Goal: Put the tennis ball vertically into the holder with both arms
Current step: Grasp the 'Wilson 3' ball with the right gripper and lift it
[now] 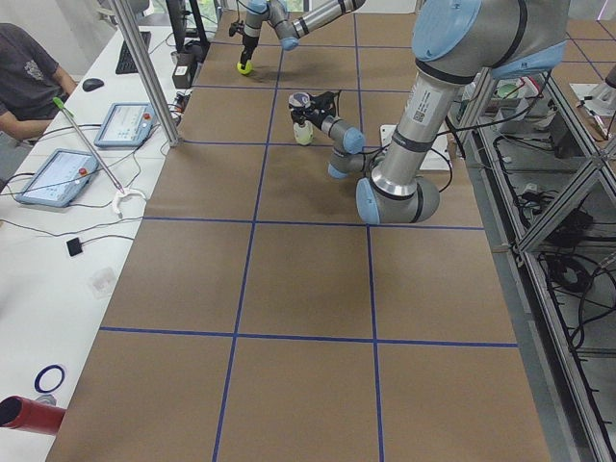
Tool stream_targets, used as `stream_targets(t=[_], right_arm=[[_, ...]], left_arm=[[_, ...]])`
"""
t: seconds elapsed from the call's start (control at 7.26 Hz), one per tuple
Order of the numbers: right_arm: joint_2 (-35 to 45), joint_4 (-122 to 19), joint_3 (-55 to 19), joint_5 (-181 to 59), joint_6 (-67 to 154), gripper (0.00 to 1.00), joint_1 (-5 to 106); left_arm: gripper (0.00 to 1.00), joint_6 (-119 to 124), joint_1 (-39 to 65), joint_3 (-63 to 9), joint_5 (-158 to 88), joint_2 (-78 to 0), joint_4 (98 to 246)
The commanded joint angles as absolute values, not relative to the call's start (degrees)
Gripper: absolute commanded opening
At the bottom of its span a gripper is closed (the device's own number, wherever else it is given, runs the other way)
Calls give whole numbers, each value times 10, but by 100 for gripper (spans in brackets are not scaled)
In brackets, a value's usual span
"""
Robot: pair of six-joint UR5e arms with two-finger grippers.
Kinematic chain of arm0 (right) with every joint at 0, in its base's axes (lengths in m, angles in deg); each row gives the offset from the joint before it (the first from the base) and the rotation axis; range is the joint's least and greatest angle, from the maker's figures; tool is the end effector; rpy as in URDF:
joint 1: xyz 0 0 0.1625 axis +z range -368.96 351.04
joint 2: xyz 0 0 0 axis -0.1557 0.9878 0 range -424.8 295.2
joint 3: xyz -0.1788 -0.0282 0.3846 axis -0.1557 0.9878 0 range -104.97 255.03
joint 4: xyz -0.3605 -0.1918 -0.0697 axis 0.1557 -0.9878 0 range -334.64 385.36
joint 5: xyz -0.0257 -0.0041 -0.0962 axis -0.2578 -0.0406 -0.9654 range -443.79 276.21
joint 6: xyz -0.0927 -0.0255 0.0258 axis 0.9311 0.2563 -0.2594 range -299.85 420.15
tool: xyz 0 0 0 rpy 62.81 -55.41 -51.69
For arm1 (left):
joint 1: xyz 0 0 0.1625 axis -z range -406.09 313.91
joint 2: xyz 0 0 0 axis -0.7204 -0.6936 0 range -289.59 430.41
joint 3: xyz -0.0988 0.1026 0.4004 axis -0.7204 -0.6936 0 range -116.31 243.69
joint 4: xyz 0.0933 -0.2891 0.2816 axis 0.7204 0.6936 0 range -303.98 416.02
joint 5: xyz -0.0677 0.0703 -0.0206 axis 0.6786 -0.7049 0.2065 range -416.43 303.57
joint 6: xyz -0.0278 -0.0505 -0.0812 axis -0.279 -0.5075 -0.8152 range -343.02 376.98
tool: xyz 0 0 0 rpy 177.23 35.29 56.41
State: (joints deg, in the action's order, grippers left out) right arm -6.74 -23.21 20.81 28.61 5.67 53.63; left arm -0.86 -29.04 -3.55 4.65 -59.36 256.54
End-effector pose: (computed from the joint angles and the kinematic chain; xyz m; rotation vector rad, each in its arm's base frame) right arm -0.2612 -0.7109 0.5615 0.2432 -0.7118 0.3218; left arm 0.5733 -0.3656 0.2421 1.6774 1.3180 -0.0013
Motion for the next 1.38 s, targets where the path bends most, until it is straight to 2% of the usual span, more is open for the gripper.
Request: stream_targets(t=[0.0,0.14,0.28,0.41,0.55,0.69,0.83,0.96,1.24], right_arm=[[-78,-232,223,277,57,98,534],[-78,-232,223,277,57,92,534],[-80,-232,223,277,57,79,534],[-81,-232,223,277,57,59,534],[-80,-232,223,277,57,14,534],[-82,-232,217,277,57,0,535],[-85,-239,190,277,51,0,537],[-85,-293,125,287,26,0,539],[-75,-492,-70,340,-23,0,537]], left_arm=[[90,-8,-290,-35,47,-593,2566],[90,-9,-290,-35,47,-593,2566],[90,-9,-290,-35,47,-593,2565],[90,-9,-290,-35,47,-592,2566],[90,-9,-290,-35,47,-592,2566],[90,-9,-290,-35,47,-593,2566],[90,-8,-290,-35,47,-593,2566],[90,-8,-290,-35,47,-593,2566],[90,-8,-291,-35,47,-593,2565]])
